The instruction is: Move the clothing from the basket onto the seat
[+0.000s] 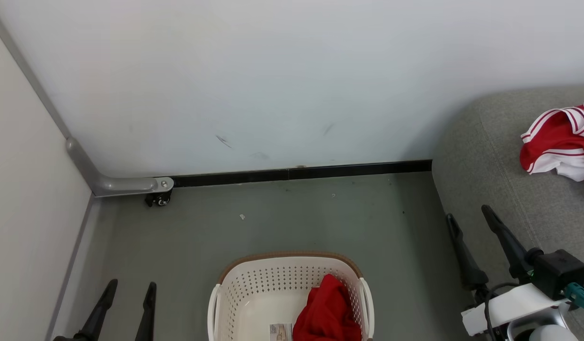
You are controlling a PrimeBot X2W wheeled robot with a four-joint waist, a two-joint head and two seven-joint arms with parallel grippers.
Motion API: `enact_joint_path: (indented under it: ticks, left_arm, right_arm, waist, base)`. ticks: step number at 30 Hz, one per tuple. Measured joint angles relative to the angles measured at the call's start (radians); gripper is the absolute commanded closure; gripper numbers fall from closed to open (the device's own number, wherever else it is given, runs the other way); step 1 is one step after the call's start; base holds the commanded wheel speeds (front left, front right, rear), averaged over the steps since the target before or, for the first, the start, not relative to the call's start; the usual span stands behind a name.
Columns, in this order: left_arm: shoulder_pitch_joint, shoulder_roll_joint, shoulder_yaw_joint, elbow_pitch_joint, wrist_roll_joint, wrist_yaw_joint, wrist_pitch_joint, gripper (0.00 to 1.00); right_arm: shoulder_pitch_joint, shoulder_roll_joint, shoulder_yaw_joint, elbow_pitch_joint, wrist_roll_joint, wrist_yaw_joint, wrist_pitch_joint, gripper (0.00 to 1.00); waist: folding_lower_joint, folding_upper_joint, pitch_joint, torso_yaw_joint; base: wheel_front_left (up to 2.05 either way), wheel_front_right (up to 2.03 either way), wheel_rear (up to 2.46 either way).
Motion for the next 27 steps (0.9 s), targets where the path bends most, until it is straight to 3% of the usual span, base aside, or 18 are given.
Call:
enact_joint_path:
  ticks: [14, 27]
  left_arm:
    - [-0.045, 0.001, -0.066, 0.021, 0.020, -0.040, 0.000, 0.00]
    - [-0.138, 0.001, -0.139, 0.057, 0.039, -0.070, 0.006, 0.00]
  right_arm:
    - [-0.011, -0.009, -0.020, -0.027, 0.000, 0.000, 0.000, 0.00]
    - [-0.129, -0.031, -0.006, -0.075, 0.000, 0.000, 0.000, 0.00]
  waist:
    - [0.0000, 0.0000, 0.065, -0.016]
    - [0.0000, 0.0000, 0.166, -0.033]
  base:
    - [0.00, 0.00, 0.00]
    - [0.00, 0.00, 0.00]
